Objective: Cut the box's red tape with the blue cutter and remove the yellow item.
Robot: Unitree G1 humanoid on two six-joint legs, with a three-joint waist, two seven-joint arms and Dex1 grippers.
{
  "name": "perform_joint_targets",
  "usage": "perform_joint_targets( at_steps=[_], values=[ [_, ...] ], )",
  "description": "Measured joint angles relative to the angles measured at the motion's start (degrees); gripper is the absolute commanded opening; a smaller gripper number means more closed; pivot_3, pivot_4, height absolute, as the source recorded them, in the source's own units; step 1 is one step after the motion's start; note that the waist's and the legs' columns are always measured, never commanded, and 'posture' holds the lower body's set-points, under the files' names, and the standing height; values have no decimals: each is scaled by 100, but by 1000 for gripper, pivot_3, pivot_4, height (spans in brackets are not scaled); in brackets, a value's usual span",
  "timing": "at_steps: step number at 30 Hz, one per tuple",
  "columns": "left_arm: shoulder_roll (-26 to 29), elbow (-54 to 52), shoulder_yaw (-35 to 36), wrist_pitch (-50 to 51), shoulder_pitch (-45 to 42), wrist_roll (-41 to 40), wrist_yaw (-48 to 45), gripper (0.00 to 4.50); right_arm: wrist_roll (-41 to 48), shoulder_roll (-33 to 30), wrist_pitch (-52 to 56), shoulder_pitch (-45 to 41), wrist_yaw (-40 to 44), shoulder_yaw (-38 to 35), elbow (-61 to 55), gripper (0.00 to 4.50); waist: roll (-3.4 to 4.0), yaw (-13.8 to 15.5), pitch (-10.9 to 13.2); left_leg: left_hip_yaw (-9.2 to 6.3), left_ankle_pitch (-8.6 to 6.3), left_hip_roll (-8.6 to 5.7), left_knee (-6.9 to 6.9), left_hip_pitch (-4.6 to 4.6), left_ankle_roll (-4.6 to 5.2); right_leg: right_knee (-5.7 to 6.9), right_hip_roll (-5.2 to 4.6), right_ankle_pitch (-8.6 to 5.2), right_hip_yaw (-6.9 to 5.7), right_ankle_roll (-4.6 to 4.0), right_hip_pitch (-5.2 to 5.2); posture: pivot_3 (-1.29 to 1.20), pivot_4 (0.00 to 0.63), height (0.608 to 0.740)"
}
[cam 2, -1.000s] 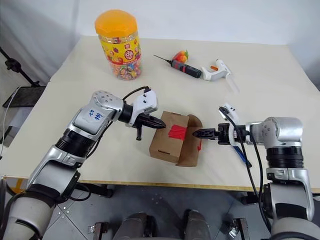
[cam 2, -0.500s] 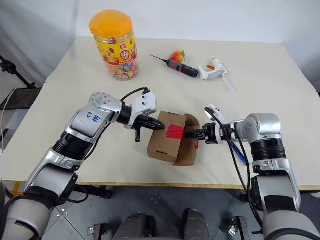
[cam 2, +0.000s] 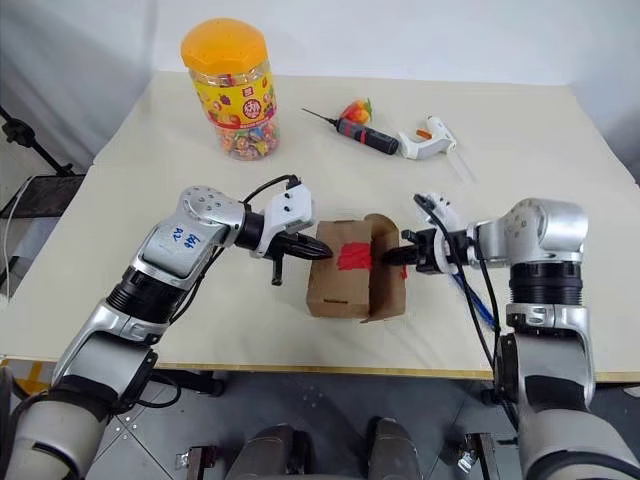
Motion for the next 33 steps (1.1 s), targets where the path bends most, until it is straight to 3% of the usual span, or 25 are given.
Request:
perform_joint_targets(
  at_steps=[6,13,19,23,33],
  values=[
    [-194,186,77,-170,-1,1,137,0,1091,-511,-1,-527,-1017,198,-1,15,1,34,1,-1,0,-2,-1,-2,1,-2,-3,0,-2,0,0,0,150,740],
    [-505,569,106,-358,120,95,430,0,2952,-1224,-2,-1167,-2507,1026,1,15,0,73,1,0,0,0,-1,-7,2,-8,-3,0,-4,0,-2,0,150,740],
    [-545,753,169,-654,254,118,566,0,4361,-1361,-4,-1571,-4034,1636,21,15,0,80,1,-4,0,4,0,-23,2,-11,-2,0,-11,-1,-14,0,150,740],
    [-474,751,442,-902,346,7,552,0,4784,-1465,-2,-1603,-5101,1959,-130,15,0,79,1,-10,0,5,9,-67,3,-15,-2,1,-19,-1,-48,0,150,740],
    [-322,419,1622,-941,453,-1244,7,0,5922,-1144,-59,-1518,-7069,1936,-300,15,0,70,1,-13,1,2,13,-117,5,-1,-2,1,-25,-1,-104,0,150,740]
  ],
)
